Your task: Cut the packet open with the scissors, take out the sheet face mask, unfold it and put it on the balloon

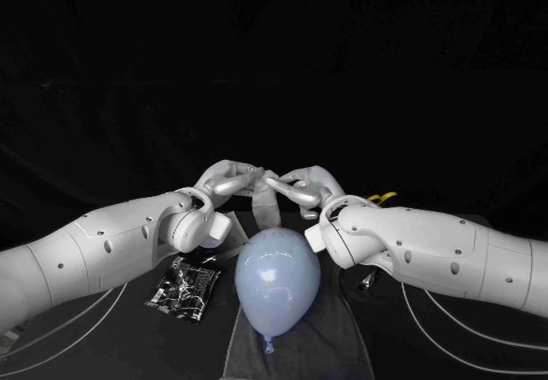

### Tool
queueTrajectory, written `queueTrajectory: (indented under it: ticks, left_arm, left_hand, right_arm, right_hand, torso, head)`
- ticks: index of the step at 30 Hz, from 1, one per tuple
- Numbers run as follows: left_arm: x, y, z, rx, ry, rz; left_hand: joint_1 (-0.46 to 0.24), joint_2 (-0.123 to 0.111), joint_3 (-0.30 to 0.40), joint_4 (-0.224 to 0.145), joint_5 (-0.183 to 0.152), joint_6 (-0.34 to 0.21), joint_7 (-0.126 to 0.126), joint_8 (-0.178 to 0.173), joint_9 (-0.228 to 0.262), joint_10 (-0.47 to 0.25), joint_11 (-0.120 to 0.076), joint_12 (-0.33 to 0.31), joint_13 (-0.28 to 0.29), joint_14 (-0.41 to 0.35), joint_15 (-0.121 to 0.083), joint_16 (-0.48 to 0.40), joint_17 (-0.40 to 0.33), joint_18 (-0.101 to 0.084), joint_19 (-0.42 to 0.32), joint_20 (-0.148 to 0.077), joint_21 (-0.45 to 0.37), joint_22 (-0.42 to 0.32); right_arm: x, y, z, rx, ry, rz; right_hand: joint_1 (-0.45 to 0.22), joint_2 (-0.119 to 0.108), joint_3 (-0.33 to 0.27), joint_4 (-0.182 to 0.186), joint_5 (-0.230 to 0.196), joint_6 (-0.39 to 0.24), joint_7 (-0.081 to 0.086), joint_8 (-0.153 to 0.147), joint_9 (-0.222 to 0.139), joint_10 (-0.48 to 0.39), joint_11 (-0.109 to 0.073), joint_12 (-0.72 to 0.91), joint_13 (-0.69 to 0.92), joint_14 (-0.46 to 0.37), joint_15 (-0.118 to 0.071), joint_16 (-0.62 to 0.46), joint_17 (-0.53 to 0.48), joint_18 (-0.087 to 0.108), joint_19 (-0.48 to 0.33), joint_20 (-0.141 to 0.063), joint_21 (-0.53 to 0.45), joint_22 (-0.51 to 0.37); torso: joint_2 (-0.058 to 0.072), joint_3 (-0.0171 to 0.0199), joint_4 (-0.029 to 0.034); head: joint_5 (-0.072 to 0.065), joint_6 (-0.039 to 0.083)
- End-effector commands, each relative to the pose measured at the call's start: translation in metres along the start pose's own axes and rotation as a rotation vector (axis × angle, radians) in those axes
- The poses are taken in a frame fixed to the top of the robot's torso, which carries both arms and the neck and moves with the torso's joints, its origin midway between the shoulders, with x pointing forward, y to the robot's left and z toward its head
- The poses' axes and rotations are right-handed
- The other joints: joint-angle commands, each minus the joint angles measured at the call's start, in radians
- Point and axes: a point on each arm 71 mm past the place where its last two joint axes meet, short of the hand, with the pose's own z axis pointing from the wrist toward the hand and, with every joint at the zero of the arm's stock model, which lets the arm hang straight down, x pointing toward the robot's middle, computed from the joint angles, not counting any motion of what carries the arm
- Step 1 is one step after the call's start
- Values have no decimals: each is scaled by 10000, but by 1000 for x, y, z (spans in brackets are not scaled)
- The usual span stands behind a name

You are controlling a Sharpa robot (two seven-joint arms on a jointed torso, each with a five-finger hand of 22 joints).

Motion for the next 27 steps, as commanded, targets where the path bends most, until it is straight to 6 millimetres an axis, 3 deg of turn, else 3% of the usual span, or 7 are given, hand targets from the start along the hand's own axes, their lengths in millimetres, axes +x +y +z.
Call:
queueTrajectory:
  ticks: [1,7,14,19,22,27]
  left_arm:
    - [4,-3,0,248,129,222]
    - [9,-4,0,264,299,215]
    - [11,-4,0,258,405,151]
    - [13,-5,0,264,458,152]
    - [12,-4,0,263,436,163]
    - [9,-4,0,247,349,197]
  left_hand:
    - [85,-13,59,-14,43,-90,-8,20,15,-89,-19,-52,-14,-103,2,-63,-18,84,-66,28,-32,-15]
    - [85,-13,59,-14,43,-90,-8,20,15,-89,-19,-52,-14,-103,2,-63,-18,84,-66,28,-32,-15]
    - [91,-19,61,-15,42,-95,-6,19,15,-98,-16,-51,-14,-111,5,-63,-19,85,-76,32,-35,-15]
    - [91,-19,61,-15,42,-95,-6,19,15,-98,-16,-51,-14,-111,5,-63,-19,85,-76,32,-35,-15]
    - [95,-22,63,-14,42,-97,-5,19,15,-103,-14,-50,-13,-115,6,-63,-21,86,-81,34,-36,-14]
    - [95,-22,63,-14,42,-97,-5,19,15,-103,-14,-50,-13,-115,6,-63,-21,86,-81,34,-36,-14]
  right_arm:
    - [0,1,1,-70,-44,82]
    - [1,2,3,-57,-127,85]
    - [1,2,3,-72,-231,80]
    - [0,3,3,-225,-407,82]
    - [-1,4,2,-326,-487,81]
    - [-4,4,1,-480,-591,75]
  right_hand:
    - [92,26,-83,4,32,-101,4,3,21,5,61,7,1128,1026,43,44,2627,161,102,-5,-24,1910]
    - [217,144,-103,11,26,-71,-7,68,98,18,57,42,1148,1026,47,44,2627,159,109,6,-9,1916]
    - [945,631,176,-237,21,131,-140,246,277,78,-60,134,1196,1026,-39,44,2627,140,160,-39,113,1954]
    - [2299,1152,1276,-1170,30,359,-414,400,413,180,-316,247,1268,1026,-258,44,2627,106,236,-213,300,2006]
    - [2505,1165,1995,-1616,28,330,-344,505,549,253,-282,297,1297,1026,-261,44,2627,76,283,-272,422,2041]
    - [1816,874,3384,-2133,20,370,-320,762,854,340,-259,334,1313,1026,-232,44,2627,49,330,-248,558,2077]
  torso:
    - [-2,8,-10]
    - [-7,15,-15]
    - [-3,14,-17]
    - [0,17,-8]
    - [-7,12,-14]
    - [-6,12,-13]
  head:
    - [11,-9]
    - [-1,-14]
    - [-14,-10]
    - [-4,-16]
    - [-4,-18]
    - [-6,-17]
